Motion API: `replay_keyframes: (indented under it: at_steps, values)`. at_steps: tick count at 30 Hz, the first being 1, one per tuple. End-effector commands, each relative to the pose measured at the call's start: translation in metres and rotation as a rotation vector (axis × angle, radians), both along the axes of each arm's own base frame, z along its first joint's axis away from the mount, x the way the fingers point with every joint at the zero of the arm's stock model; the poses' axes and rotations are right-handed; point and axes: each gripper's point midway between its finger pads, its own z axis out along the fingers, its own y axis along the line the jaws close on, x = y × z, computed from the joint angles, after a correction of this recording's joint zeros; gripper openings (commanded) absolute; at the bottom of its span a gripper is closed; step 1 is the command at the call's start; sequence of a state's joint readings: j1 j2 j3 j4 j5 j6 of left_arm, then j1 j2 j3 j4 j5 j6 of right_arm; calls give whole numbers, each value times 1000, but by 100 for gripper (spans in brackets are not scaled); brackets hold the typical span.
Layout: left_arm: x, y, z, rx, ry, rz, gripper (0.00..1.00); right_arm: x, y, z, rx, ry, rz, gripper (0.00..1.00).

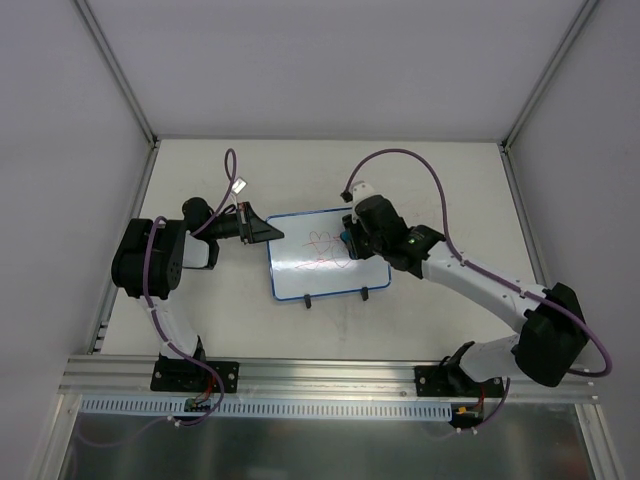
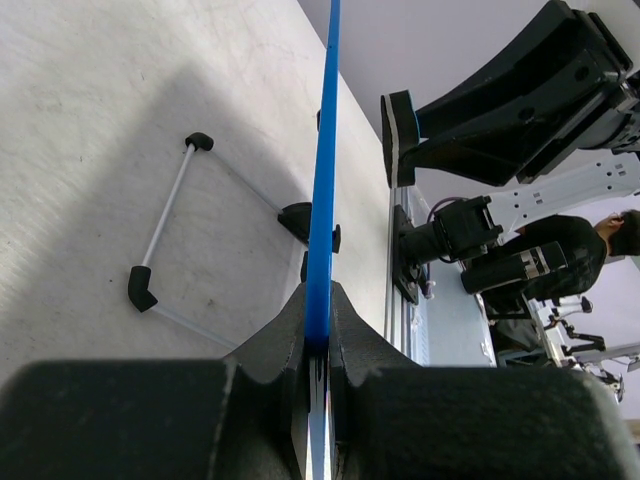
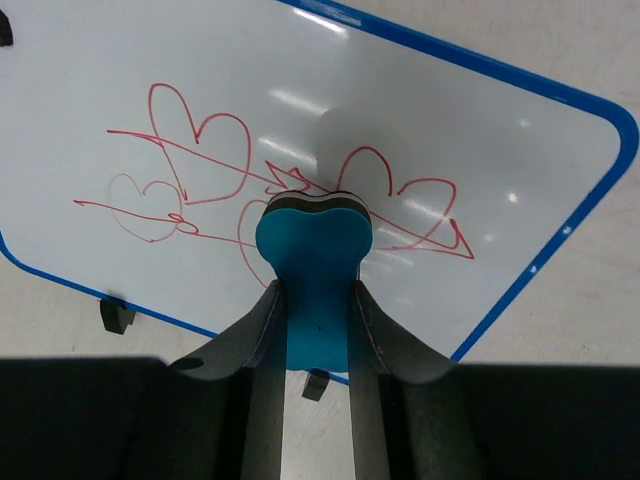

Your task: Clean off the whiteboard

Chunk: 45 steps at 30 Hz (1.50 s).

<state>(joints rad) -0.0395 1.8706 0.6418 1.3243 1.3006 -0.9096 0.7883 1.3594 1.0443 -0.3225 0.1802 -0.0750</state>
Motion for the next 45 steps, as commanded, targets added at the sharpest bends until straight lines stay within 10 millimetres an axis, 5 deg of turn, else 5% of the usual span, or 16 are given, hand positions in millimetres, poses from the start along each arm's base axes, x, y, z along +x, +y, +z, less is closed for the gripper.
replay_keyframes:
  at_steps: [1, 14, 30, 35, 45]
  values:
    - [-1, -2, 25, -4, -353, -25, 0, 17, 21, 30, 21, -116, -2, 0]
    - [-6, -2, 30, -8, -355, -38, 0, 34, 74, 34, 4, -270, 106, 0]
    - [-9, -2, 32, -10, -361, -29, 0, 69, 39, 37, 23, -361, -190, 0]
    - [-9, -3, 33, -10, -366, -31, 0, 73, 16, 25, 54, -317, -267, 0]
    - [-12, -4, 34, -9, -376, -36, 0, 76, 6, 7, 92, -220, -314, 0]
